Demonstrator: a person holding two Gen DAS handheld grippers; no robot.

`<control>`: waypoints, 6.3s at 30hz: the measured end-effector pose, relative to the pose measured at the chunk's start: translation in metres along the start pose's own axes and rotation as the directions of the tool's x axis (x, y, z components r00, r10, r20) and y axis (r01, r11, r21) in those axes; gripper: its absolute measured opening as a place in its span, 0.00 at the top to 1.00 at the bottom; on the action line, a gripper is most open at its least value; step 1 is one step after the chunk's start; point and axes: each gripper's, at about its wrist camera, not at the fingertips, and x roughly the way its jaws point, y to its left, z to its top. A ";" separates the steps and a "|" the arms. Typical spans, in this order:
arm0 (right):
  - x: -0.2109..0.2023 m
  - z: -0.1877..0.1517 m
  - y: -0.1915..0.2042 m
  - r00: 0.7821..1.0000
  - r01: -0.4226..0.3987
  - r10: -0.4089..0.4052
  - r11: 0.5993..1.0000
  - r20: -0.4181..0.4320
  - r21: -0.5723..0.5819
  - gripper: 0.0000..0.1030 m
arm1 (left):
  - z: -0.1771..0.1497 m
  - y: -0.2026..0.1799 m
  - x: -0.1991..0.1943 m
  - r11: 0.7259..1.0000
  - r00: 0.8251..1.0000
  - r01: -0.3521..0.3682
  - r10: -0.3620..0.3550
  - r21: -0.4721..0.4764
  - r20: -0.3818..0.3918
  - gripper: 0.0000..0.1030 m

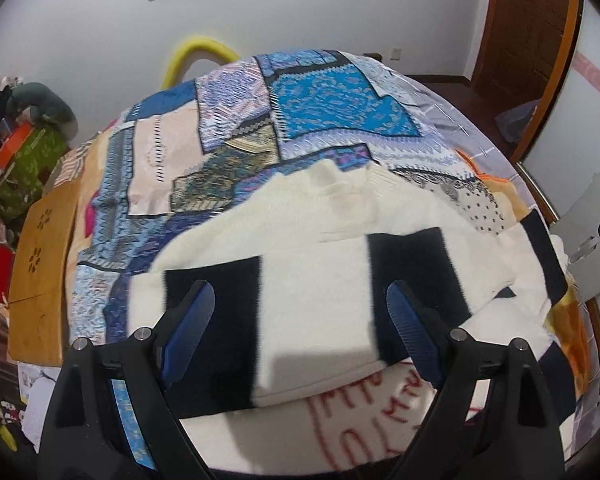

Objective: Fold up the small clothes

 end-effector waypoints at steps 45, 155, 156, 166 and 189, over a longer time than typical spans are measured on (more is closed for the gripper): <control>0.056 -0.016 -0.045 1.000 -0.003 0.003 0.989 0.003 0.147 0.88 | -0.011 -0.044 0.040 0.996 0.994 -0.003 0.013 0.092 -0.105 0.14; 0.050 0.004 0.100 0.964 -0.244 0.231 0.964 -0.128 -0.100 0.35 | -0.097 0.167 0.044 0.828 0.957 0.134 -0.251 -0.544 -0.146 0.23; 0.053 0.001 0.093 0.963 -0.244 0.231 0.966 -0.136 -0.085 0.35 | -0.097 0.169 0.046 0.819 0.952 0.151 -0.271 -0.554 -0.142 0.24; 0.091 -0.014 0.083 0.946 -0.265 0.255 0.964 -0.201 -0.028 0.35 | -0.089 0.154 0.060 0.811 0.925 0.212 -0.347 -0.545 -0.157 0.50; 0.095 -0.020 0.099 0.946 -0.268 0.253 0.962 -0.204 -0.045 0.35 | 0.014 0.078 -0.048 0.976 0.971 0.054 -0.002 -0.210 0.238 0.90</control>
